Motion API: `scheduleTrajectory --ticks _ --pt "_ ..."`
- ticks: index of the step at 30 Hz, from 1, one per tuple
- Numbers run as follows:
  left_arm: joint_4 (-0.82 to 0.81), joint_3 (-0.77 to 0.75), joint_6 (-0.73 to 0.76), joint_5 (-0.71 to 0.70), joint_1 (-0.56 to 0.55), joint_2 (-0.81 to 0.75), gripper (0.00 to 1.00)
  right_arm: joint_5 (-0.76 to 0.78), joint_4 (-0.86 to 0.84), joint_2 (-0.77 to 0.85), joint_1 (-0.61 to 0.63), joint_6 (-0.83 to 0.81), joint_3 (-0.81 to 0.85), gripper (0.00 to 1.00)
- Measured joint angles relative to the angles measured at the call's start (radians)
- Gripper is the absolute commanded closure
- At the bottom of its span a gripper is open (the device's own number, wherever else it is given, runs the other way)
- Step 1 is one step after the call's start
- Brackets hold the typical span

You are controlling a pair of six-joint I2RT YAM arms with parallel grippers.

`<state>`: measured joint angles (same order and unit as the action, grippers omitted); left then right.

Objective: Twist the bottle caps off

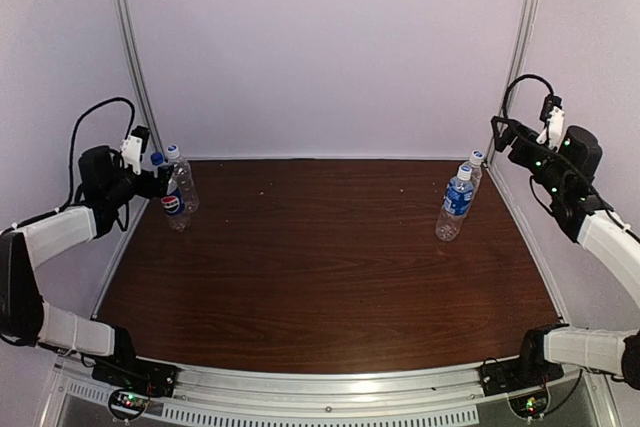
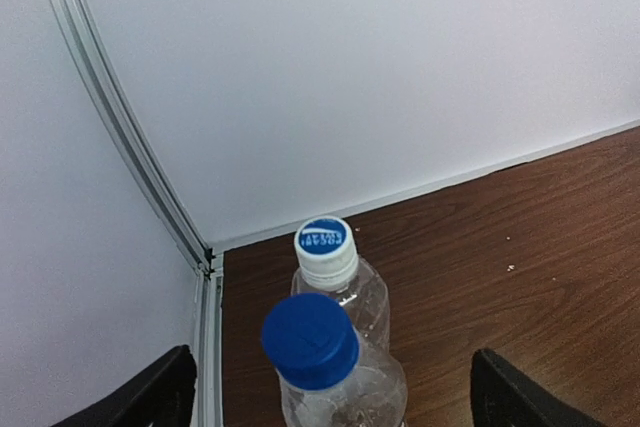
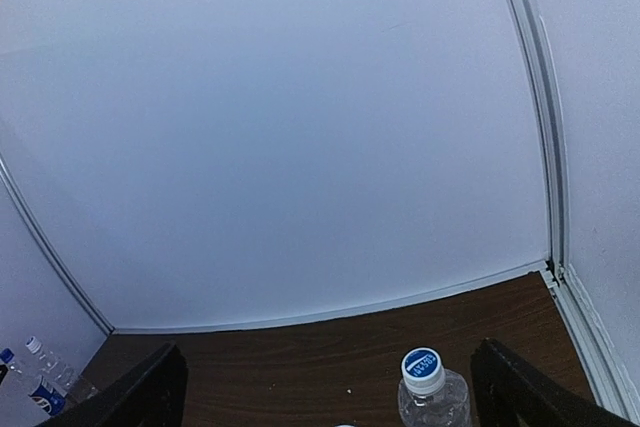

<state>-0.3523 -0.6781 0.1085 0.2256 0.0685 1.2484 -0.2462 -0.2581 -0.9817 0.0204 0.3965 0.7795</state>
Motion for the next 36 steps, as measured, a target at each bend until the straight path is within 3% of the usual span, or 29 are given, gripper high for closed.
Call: scheduleTrajectory --ticks 4,10,15,21,28,32,36 --pt "0.206 -0.127 0.032 0.058 0.017 -0.028 0.03 -0.027 0.009 -0.014 0.009 0.003 0.024 0.00" --pt "0.376 -0.174 0.040 0.056 0.016 -0.034 0.03 -0.035 0.024 -0.026 0.036 0.004 0.027 0.00" --pt "0.376 -0.248 0.040 0.013 0.016 0.040 0.16 -0.036 0.030 -0.045 0.069 0.000 0.046 0.00" --pt "0.378 -0.327 0.058 0.066 0.016 0.079 0.17 -0.035 0.039 -0.067 0.093 -0.009 0.060 0.00" --pt "0.384 -0.332 0.056 0.025 0.016 0.102 0.28 -0.034 0.038 -0.101 0.108 -0.013 0.061 0.00" --pt "0.390 -0.332 0.040 0.021 0.016 0.122 0.50 -0.033 0.038 -0.125 0.113 -0.024 0.061 0.00" --pt "0.409 -0.338 0.018 0.007 0.016 0.145 0.54 -0.033 0.038 -0.128 0.115 -0.029 0.061 0.00"
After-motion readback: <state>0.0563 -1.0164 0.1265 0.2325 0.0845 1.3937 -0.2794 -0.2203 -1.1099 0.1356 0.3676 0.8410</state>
